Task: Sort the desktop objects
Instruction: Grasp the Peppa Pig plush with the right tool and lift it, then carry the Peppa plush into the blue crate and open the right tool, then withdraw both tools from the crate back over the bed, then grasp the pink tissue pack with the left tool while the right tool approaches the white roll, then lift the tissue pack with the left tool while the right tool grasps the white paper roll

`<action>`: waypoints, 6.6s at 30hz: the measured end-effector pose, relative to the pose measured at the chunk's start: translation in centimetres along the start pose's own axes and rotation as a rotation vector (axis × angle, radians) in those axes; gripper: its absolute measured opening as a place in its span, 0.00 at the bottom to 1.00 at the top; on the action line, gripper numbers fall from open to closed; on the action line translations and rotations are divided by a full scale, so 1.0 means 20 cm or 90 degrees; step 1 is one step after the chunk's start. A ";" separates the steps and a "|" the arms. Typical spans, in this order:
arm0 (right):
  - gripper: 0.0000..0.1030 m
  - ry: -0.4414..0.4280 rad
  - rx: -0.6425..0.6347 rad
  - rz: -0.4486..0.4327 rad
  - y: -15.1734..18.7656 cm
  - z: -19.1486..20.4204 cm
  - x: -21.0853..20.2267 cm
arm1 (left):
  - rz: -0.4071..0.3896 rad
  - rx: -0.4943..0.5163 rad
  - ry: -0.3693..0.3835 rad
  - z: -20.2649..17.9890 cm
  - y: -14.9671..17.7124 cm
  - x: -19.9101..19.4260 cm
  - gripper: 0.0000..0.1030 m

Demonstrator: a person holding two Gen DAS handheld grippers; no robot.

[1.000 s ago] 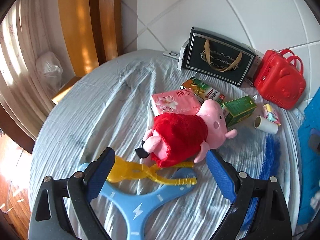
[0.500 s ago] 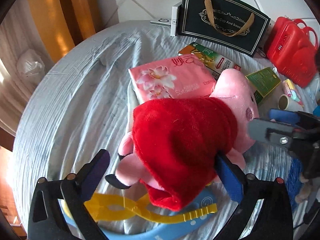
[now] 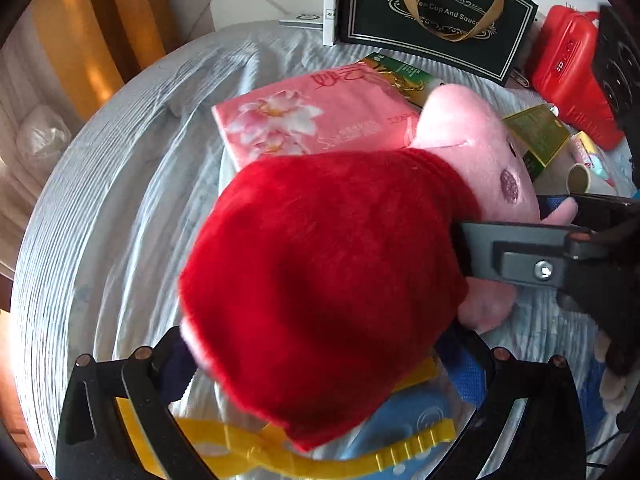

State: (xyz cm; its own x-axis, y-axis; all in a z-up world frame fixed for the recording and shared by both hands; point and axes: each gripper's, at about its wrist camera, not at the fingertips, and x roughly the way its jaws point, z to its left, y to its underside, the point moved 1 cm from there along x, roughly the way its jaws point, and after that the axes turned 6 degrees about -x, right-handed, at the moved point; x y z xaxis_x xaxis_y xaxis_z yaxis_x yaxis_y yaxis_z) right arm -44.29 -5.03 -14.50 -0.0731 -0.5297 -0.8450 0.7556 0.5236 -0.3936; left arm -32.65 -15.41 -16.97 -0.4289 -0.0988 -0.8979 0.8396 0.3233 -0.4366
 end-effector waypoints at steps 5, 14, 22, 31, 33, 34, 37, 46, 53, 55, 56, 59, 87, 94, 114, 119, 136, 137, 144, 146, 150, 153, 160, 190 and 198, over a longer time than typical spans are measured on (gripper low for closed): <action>0.99 0.007 -0.006 0.002 -0.03 0.00 0.00 | -0.001 -0.005 0.027 0.01 -0.01 -0.01 0.87; 0.86 0.049 -0.056 -0.083 0.09 0.19 -0.38 | -0.090 0.029 0.043 -0.06 0.07 -0.36 0.81; 0.86 0.100 -0.060 -0.201 0.29 0.39 -0.92 | -0.202 0.082 0.080 -0.22 0.16 -0.88 0.81; 0.86 0.187 -0.031 -0.326 0.66 0.48 -1.53 | -0.309 0.174 0.147 -0.56 0.32 -1.38 0.81; 0.86 0.210 -0.018 -0.349 0.75 0.47 -1.66 | -0.325 0.198 0.167 -0.67 0.35 -1.46 0.81; 0.86 0.224 -0.010 -0.363 0.80 0.46 -1.74 | -0.335 0.211 0.178 -0.73 0.37 -1.51 0.81; 0.86 0.262 0.016 -0.397 0.97 0.42 -1.94 | -0.357 0.250 0.210 -0.92 0.43 -1.63 0.81; 0.86 0.385 0.095 -0.480 1.47 0.23 -2.56 | -0.409 0.367 0.316 -1.61 0.61 -1.95 0.81; 0.86 0.448 0.167 -0.518 1.86 -0.03 -2.95 | -0.389 0.445 0.372 -2.22 0.74 -2.10 0.82; 0.86 0.461 0.186 -0.526 1.96 -0.10 -3.05 | -0.379 0.464 0.376 -2.38 0.77 -2.12 0.82; 0.86 0.464 0.195 -0.530 2.02 -0.14 -3.09 | -0.376 0.474 0.377 -2.47 0.79 -2.12 0.82; 0.86 0.466 0.225 -0.537 2.14 -0.26 -3.20 | -0.358 0.499 0.383 -2.66 0.84 -2.15 0.82; 1.00 0.486 0.348 -0.488 2.56 -0.64 -3.26 | -0.288 0.418 0.297 -2.92 0.91 -2.10 0.84; 1.00 0.491 0.270 -0.482 2.38 -0.44 -3.17 | -0.375 0.295 0.230 -2.52 0.87 -2.15 0.84; 1.00 0.372 0.074 -0.465 1.46 0.23 -2.49 | -0.282 -0.018 0.054 -0.89 0.55 -1.62 0.84; 1.00 0.359 0.076 -0.421 1.21 0.28 -2.20 | -0.235 -0.069 0.006 -0.44 0.51 -1.39 0.84; 1.00 0.394 0.198 -0.265 0.81 -0.08 -1.62 | -0.137 0.086 0.007 0.22 -0.14 -0.78 0.84; 1.00 0.398 0.204 -0.257 0.79 -0.11 -1.59 | -0.122 0.090 0.012 0.23 -0.20 -0.72 0.84; 1.00 0.416 0.252 -0.194 0.69 -0.35 -1.39 | -0.083 0.025 -0.047 0.30 -0.64 -0.23 0.84; 1.00 0.419 0.256 -0.173 0.67 -0.40 -1.33 | -0.062 0.002 -0.070 0.33 -0.74 -0.07 0.84; 1.00 0.422 0.275 -0.150 0.66 -0.50 -1.25 | 0.005 0.004 -0.104 0.38 -0.79 0.18 0.84; 1.00 0.413 0.288 -0.145 0.67 -0.55 -1.21 | 0.035 0.025 -0.078 0.38 -0.70 0.21 0.84; 1.00 0.380 0.282 -0.140 0.65 -0.56 -1.13 | 0.053 0.110 -0.041 0.25 -0.42 0.00 0.84; 0.74 0.423 0.315 -0.117 0.45 -1.10 -0.95 | 0.055 0.013 0.001 -0.10 -0.16 0.06 0.88; 0.63 0.391 0.291 -0.032 0.45 -1.15 -0.76 | 0.062 -0.005 0.013 -0.12 -0.07 -0.03 0.88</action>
State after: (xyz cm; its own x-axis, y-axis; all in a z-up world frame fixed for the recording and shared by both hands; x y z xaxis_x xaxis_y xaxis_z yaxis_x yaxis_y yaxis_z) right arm -51.34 23.17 -13.51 -0.3624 -0.0094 -0.9320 0.9260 0.1099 -0.3612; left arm -34.31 -13.47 -15.70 -0.3526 -0.0482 -0.9345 0.8746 0.3382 -0.3474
